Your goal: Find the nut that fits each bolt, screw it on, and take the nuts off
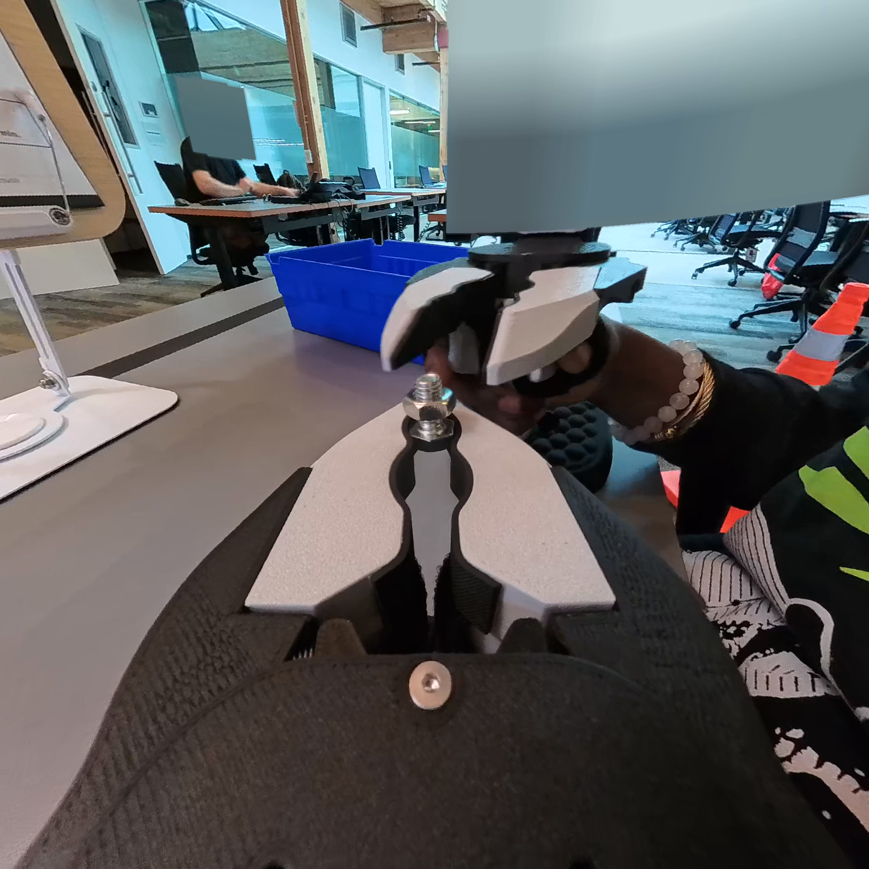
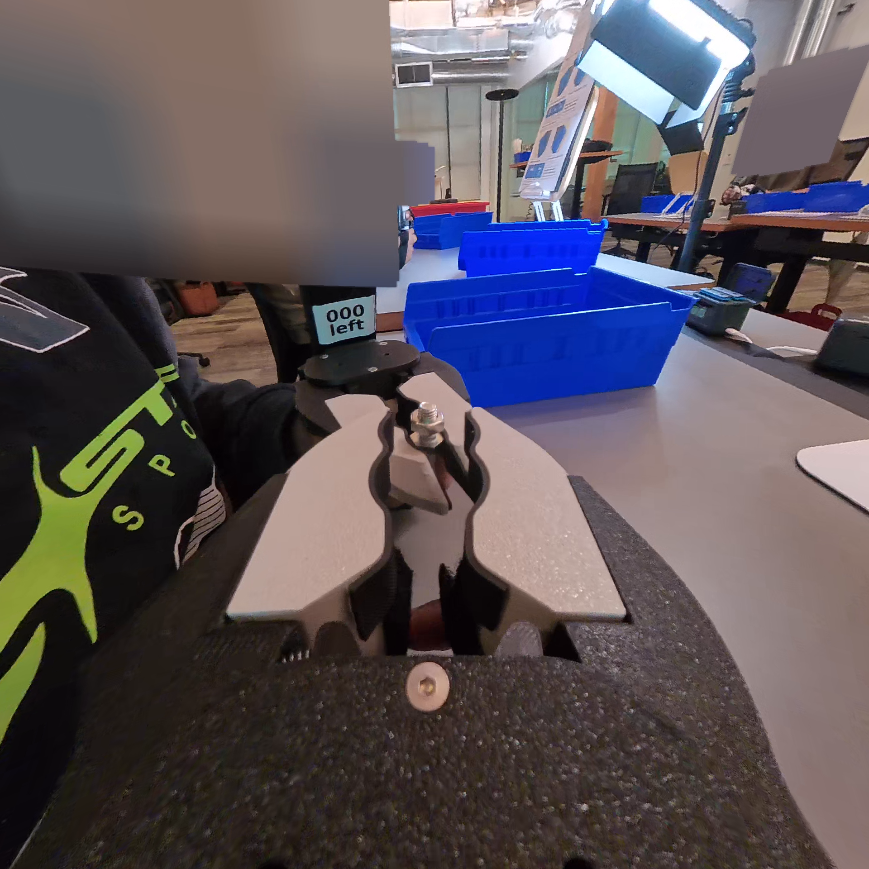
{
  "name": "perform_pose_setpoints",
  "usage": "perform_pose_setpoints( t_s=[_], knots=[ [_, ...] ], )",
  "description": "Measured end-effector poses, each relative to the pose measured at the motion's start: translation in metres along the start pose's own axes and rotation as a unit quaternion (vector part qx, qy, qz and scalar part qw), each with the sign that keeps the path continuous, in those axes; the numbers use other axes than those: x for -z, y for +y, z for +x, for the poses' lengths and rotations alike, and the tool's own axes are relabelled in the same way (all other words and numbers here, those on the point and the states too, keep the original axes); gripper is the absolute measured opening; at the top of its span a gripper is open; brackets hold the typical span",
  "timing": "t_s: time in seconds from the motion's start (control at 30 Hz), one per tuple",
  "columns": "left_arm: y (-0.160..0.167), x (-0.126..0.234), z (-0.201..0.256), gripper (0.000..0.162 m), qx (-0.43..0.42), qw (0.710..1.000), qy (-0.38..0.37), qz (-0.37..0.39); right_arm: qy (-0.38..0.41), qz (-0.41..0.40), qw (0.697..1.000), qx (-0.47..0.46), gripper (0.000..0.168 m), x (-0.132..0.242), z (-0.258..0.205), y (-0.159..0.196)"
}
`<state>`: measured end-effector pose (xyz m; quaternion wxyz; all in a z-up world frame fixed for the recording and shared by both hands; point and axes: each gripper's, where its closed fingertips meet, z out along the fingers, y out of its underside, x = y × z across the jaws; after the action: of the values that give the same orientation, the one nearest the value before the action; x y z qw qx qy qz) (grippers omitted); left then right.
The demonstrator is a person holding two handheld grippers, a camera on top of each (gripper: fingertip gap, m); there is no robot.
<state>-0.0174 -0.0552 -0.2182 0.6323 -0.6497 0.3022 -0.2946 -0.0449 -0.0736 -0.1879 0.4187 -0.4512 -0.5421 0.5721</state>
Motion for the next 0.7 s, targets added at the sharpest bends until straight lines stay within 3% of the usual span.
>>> perform_pose_setpoints(
  t_s=[0.23, 0.33, 0.4, 0.47, 0.7],
  knots=[
    [0.001, -0.001, 0.0, 0.01, 0.001, 1.0, 0.002, -0.004, -0.019, -0.029, 0.999, 0.016, 0.034, -0.016, -0.007, 0.008],
    [0.001, 0.0, -0.002, 0.01, 0.005, 1.0, -0.003, -0.003, -0.012, -0.038, 0.999, 0.019, 0.03, -0.006, -0.006, 0.008],
    [0.001, 0.001, -0.004, 0.01, 0.008, 1.0, -0.01, -0.003, -0.03, -0.04, 0.999, 0.017, 0.014, 0.006, -0.012, 0.006],
    [0.001, 0.001, -0.005, 0.01, 0.013, 1.0, -0.009, -0.003, -0.03, -0.034, 0.999, 0.015, 0.012, 0.015, -0.014, -0.001],
    [0.002, 0.0, -0.003, 0.01, 0.005, 1.0, -0.008, -0.006, 0.016, -0.129, 0.99, 0.048, 0.015, 0.005, -0.003, -0.004]
  ],
)
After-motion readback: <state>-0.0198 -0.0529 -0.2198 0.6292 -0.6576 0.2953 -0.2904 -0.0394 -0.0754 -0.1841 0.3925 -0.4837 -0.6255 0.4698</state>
